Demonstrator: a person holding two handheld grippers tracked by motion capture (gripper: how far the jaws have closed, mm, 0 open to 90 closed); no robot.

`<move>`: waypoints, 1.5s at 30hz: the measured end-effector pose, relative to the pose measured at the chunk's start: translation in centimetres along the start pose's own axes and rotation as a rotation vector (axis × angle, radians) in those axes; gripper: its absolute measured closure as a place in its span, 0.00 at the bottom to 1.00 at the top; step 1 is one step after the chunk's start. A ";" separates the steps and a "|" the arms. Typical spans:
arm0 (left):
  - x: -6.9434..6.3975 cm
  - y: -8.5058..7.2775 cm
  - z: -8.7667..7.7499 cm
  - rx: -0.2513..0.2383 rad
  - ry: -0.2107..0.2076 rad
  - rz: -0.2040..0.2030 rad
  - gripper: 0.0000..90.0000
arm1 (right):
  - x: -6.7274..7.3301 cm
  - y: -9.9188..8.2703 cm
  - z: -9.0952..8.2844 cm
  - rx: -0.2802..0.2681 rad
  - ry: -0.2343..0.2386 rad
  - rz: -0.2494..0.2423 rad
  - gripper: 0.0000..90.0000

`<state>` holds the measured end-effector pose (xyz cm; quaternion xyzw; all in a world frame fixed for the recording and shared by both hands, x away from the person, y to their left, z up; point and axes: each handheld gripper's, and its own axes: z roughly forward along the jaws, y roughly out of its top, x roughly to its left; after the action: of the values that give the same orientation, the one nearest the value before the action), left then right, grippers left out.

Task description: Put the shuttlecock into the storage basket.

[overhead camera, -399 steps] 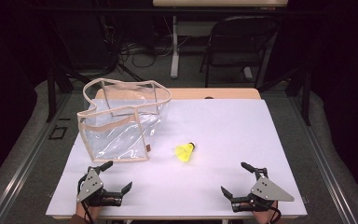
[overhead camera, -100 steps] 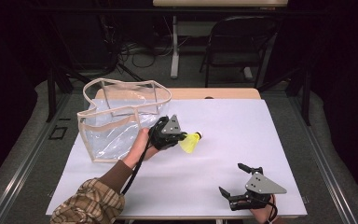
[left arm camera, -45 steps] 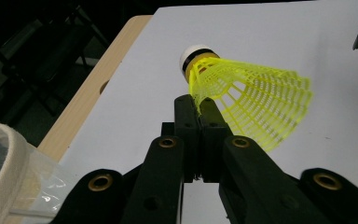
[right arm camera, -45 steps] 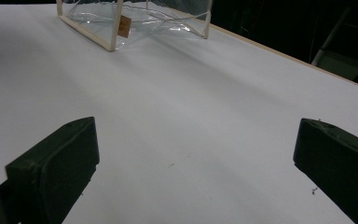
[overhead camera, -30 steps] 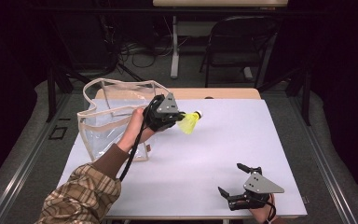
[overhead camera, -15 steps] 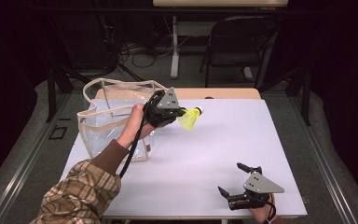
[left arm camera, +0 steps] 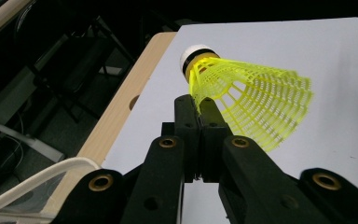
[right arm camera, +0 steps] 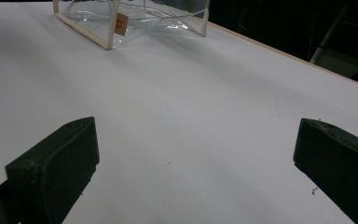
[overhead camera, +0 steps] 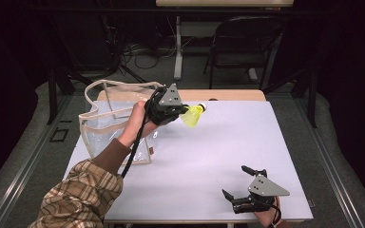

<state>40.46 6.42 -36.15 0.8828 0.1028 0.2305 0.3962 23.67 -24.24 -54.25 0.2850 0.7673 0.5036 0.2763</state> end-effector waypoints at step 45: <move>2.1 1.5 -1.9 -0.033 0.071 -0.014 0.99 | -0.1 0.0 0.0 -0.001 -0.014 0.003 0.00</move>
<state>41.35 7.42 -33.31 0.8666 0.1192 0.2608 0.4085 23.74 -24.31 -54.26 0.2895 0.7647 0.5026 0.2808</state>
